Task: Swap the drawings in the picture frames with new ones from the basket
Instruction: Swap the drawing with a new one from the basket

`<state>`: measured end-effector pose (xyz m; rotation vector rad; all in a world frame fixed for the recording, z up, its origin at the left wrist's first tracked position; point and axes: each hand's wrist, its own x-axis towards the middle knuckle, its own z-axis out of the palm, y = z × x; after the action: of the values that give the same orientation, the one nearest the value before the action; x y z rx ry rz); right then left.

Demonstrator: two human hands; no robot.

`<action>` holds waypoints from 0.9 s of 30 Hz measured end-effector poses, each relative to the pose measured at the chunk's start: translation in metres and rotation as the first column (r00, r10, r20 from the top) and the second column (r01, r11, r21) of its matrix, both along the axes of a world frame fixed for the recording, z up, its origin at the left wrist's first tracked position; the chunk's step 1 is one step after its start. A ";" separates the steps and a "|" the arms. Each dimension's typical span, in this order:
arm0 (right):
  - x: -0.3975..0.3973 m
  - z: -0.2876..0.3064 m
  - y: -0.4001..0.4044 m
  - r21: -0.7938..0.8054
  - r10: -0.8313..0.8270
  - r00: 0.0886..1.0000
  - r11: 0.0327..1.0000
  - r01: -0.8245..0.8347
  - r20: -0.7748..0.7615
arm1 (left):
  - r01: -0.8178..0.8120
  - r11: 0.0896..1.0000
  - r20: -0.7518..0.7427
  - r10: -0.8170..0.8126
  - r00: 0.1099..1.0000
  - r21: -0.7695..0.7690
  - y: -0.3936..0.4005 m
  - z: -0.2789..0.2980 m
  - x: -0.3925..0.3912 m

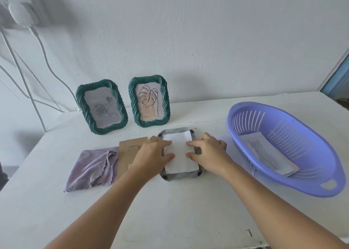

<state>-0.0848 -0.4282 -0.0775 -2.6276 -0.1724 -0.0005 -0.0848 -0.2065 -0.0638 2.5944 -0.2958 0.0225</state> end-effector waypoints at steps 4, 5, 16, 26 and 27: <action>0.002 -0.003 -0.002 -0.006 0.008 1.000 1.000 -0.008 -0.011 | -0.026 1.000 -0.044 0.026 0.999 -0.014 0.001 -0.003 0.000; 0.002 -0.004 -0.002 -0.002 0.007 1.000 1.000 -0.007 -0.009 | -0.032 0.999 -0.048 0.031 0.998 -0.024 0.001 -0.003 -0.001; 0.004 -0.008 -0.002 0.026 -0.004 1.000 1.000 0.004 -0.001 | -0.077 0.994 -0.047 0.073 0.996 -0.081 0.002 -0.005 -0.002; 0.003 -0.006 -0.004 -0.001 0.010 1.000 1.000 -0.010 -0.011 | -0.073 0.992 -0.021 0.072 0.997 -0.102 0.005 0.000 -0.008; 0.003 -0.006 -0.004 -0.002 0.011 1.000 1.000 -0.011 -0.009 | -0.087 0.992 0.009 0.088 0.996 -0.095 0.009 0.001 -0.010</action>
<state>-0.0819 -0.4322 -0.0832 -2.6280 -0.1834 0.0149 -0.0943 -0.1980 -0.0629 2.5117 -0.1811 0.0824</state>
